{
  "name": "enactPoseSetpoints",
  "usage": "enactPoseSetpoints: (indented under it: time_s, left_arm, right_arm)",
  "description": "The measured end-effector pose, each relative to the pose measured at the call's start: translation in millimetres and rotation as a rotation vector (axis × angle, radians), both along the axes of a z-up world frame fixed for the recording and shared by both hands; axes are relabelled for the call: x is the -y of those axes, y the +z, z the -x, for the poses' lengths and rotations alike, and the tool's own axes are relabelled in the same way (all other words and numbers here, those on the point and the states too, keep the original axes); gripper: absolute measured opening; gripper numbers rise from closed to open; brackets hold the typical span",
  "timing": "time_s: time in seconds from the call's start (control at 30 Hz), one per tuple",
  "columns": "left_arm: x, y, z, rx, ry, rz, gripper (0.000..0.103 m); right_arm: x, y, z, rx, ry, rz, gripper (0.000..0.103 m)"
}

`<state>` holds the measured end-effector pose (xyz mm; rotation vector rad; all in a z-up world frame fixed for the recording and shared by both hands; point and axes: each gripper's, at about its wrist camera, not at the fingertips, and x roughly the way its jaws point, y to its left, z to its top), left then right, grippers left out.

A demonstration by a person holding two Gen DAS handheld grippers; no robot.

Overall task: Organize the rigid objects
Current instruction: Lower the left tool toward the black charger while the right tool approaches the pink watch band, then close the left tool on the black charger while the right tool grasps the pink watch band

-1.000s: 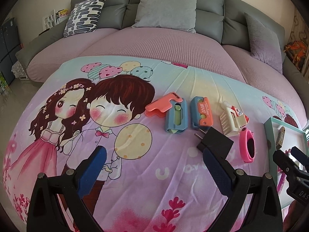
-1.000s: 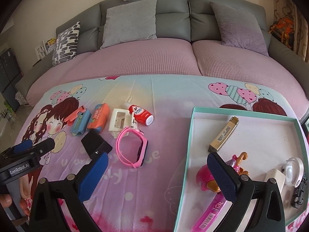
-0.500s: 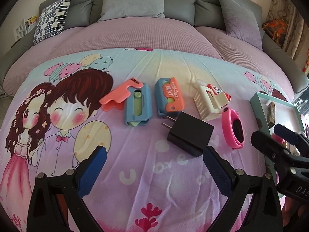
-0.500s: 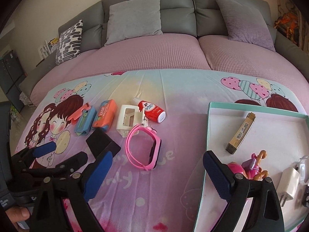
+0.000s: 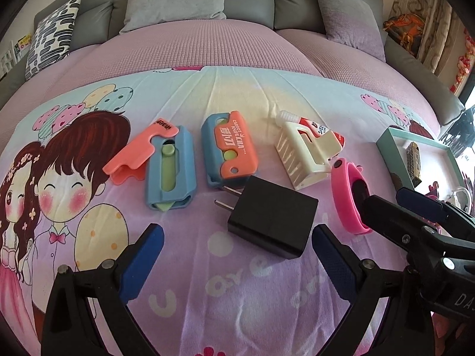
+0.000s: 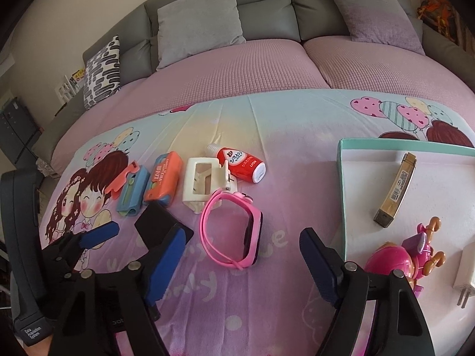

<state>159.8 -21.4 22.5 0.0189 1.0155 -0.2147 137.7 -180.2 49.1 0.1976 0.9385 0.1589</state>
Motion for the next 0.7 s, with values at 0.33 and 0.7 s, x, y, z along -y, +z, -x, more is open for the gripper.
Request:
enactPoseSetpoints:
  time_s: [0.33, 0.7]
  left_arm:
    - [5.3, -5.1, -9.0, 0.012, -0.041, 0.002, 0.099]
    - [8.8, -8.3, -14.2, 0.039, -0.078, -0.015, 0.091]
  right_arm:
    - [-2.6, -9.0, -7.5, -0.02, -0.014, -0.003, 0.079]
    - [-5.6, -15.0, -14.4, -0.031, -0.026, 0.012, 0.075]
